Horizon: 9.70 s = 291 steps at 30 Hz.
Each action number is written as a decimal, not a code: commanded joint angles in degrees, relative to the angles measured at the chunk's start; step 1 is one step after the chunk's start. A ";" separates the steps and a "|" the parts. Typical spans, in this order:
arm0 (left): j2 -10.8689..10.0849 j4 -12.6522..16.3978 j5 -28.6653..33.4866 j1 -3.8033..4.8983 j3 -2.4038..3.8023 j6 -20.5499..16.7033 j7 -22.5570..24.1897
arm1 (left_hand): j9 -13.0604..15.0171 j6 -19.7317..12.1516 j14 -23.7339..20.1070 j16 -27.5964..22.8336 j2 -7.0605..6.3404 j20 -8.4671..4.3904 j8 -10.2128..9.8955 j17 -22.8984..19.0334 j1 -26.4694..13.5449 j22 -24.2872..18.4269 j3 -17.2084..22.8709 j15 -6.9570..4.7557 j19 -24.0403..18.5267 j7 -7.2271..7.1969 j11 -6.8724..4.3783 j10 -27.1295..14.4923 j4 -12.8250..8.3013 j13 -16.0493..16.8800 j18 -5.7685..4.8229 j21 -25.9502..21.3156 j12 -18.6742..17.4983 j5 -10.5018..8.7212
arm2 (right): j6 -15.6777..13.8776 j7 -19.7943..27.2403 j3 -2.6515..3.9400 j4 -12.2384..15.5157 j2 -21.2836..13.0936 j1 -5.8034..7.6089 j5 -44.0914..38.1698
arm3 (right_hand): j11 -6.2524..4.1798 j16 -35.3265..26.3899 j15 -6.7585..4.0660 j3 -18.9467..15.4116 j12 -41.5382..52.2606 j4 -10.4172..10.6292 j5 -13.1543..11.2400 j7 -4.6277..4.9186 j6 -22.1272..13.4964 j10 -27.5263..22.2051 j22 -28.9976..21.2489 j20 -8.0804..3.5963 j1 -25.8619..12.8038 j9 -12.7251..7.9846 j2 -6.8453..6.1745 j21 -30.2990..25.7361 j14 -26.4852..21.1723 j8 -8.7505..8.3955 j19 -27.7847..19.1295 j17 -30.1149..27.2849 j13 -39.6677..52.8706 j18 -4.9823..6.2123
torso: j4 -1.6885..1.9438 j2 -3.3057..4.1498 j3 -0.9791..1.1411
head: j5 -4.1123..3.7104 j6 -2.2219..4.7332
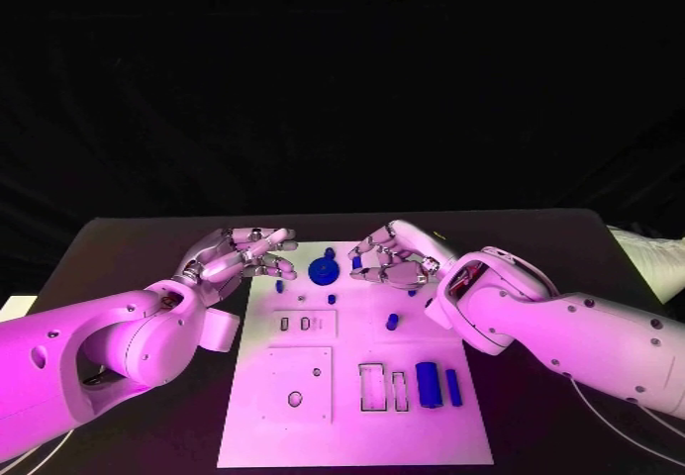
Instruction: Assemble the parts on the task board
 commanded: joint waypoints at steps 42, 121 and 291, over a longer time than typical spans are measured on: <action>0.89 -2.11 0.90 0.02 0.03 1.14 1.17 | -0.08 0.44 -0.50 0.25 0.58 0.06 -0.27 0.24 0.07 0.09 -0.10 -0.06 -0.52 -0.17 0.12 0.31 -0.56 -0.01 0.05 0.27 -0.32 -0.11 | 7.15 -13.30 -3.55 -1.47 9.84 -3.39 -15.40 | -1.05 -0.80 -0.43 0.84 -2.24 -0.43 0.13 -0.83 1.50 -0.22 3.16 -0.40 -0.81 1.20 -0.17 -0.14 3.75 0.48 -0.40 4.29 -1.16 -0.36 | -0.06 0.06 0.08 | 3.06 -3.28; 0.94 -2.45 0.90 0.02 0.03 1.69 0.59 | -0.09 0.47 -0.55 0.26 0.71 0.07 -0.40 0.50 0.17 0.15 -0.08 -0.06 -0.61 -0.14 0.14 0.31 -0.75 -0.03 0.05 0.37 -0.39 -0.11 | 1.00 -12.05 -3.88 -0.14 9.12 -3.69 -17.51 | 0.94 -3.06 1.16 -3.61 -8.04 1.99 -1.97 1.43 -4.88 -3.63 3.13 1.00 -6.49 0.12 -5.95 -0.42 3.28 -3.19 -0.34 2.26 -4.75 -0.36 | -0.15 0.05 0.16 | 3.07 -3.74; 14.84 -10.76 -59.57 2.83 -0.57 15.59 -62.76 | 45.92 0.97 23.73 70.40 -11.32 -9.04 23.57 67.91 -7.79 68.90 38.30 -9.64 24.27 -9.23 -10.16 20.66 -5.63 66.53 -8.32 57.99 65.83 12.73 | 2.84 7.72 -2.06 1.28 -11.84 3.92 32.07 | 1.35 -12.43 1.42 -13.90 -21.98 5.10 5.19 1.95 -7.62 -10.56 -7.83 1.23 -2.37 0.64 -1.20 -7.33 1.57 -2.83 -5.70 -5.68 -16.62 1.79 | -1.39 -5.85 0.57 | 6.67 -8.17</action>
